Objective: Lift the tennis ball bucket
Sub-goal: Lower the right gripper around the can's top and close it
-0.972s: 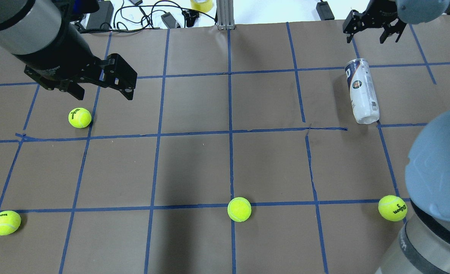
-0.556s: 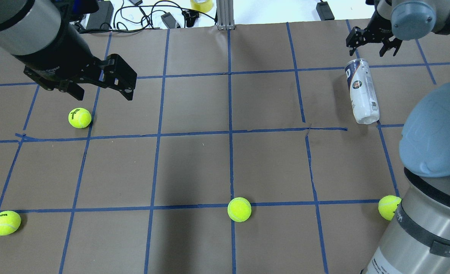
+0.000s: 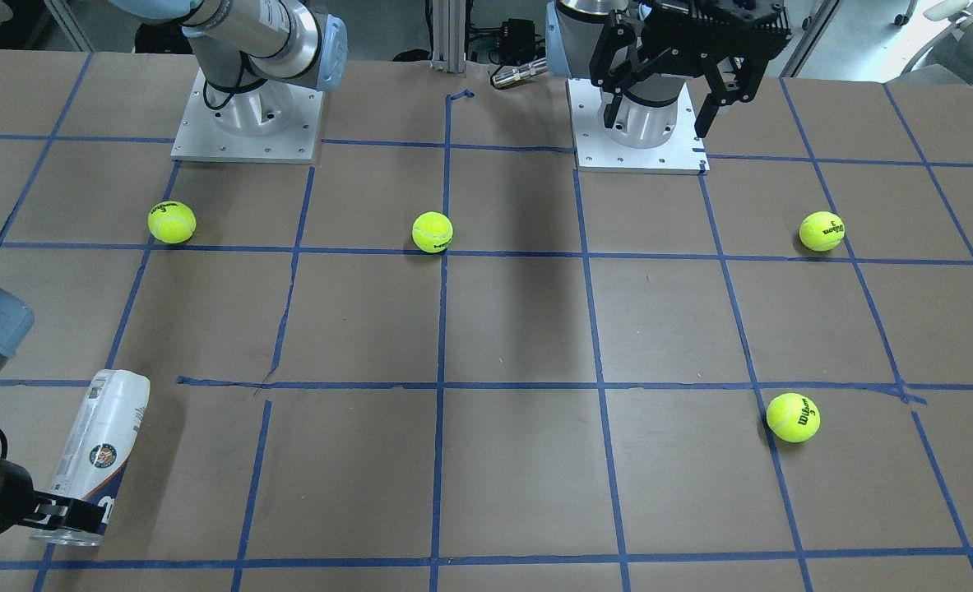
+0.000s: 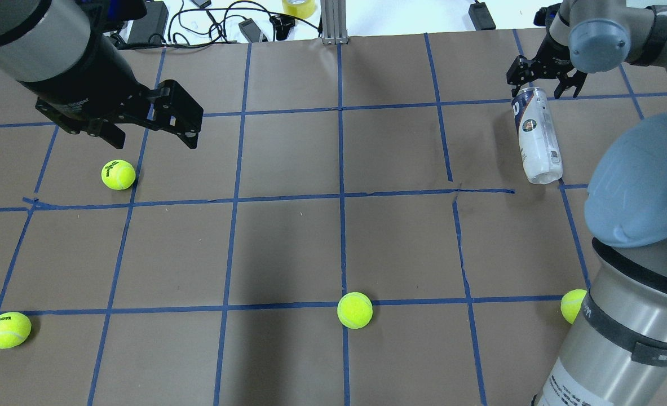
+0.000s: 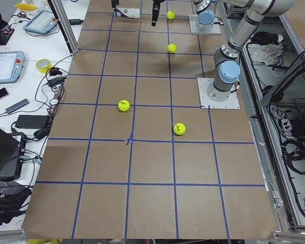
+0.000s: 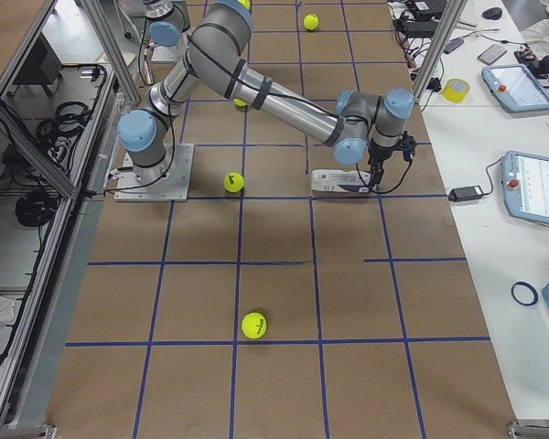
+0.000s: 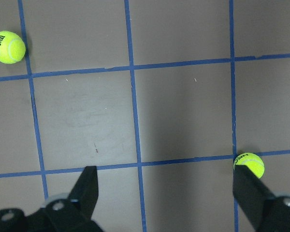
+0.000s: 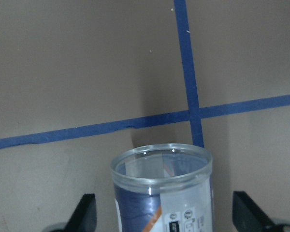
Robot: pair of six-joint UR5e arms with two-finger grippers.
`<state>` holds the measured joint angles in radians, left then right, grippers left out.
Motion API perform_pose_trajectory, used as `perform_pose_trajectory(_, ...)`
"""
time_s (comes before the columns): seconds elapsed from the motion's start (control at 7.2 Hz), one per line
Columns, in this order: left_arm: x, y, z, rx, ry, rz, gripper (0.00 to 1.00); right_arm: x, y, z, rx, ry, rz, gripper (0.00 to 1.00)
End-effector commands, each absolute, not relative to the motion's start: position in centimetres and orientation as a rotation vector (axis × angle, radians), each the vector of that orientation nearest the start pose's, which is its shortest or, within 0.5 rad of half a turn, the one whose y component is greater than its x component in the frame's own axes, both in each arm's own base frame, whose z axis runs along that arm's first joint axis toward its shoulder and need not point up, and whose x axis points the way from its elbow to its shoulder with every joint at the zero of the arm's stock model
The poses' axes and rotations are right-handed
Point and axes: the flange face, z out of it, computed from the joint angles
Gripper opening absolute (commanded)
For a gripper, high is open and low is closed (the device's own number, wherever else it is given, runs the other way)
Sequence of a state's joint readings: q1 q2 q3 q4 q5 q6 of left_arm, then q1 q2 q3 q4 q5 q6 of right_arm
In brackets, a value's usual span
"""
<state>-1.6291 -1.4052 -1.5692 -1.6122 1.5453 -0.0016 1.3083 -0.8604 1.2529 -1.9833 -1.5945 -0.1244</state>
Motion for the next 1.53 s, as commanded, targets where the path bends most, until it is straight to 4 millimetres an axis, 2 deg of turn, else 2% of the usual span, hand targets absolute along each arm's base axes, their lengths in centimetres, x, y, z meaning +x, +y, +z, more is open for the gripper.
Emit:
perform_pose_trajectory(0.0, -16.1, -41.9, 56.1, 0.093, 3.167, -0.198, 1.00, -6.5, -75.1, 23.3, 0.210, 3.168, -0.056, 1.00)
perform_pose_trajectory(0.56, -16.2, -42.4, 55.6, 0.085, 3.168, -0.181, 1.00, -6.7, -74.3, 21.0, 0.193, 3.187, 0.014, 1.00)
perform_pose_trajectory(0.97, -16.3, -43.0, 55.2, 0.083, 3.172, -0.176, 1.00, -6.7, -74.1, 20.2, 0.194, 3.193, 0.009, 1.00)
perform_pose_trajectory(1.39, -16.4, -42.4, 55.7, 0.088, 3.173, -0.193, 1.00, -6.6, -73.8, 19.5, 0.196, 3.189, 0.020, 1.00)
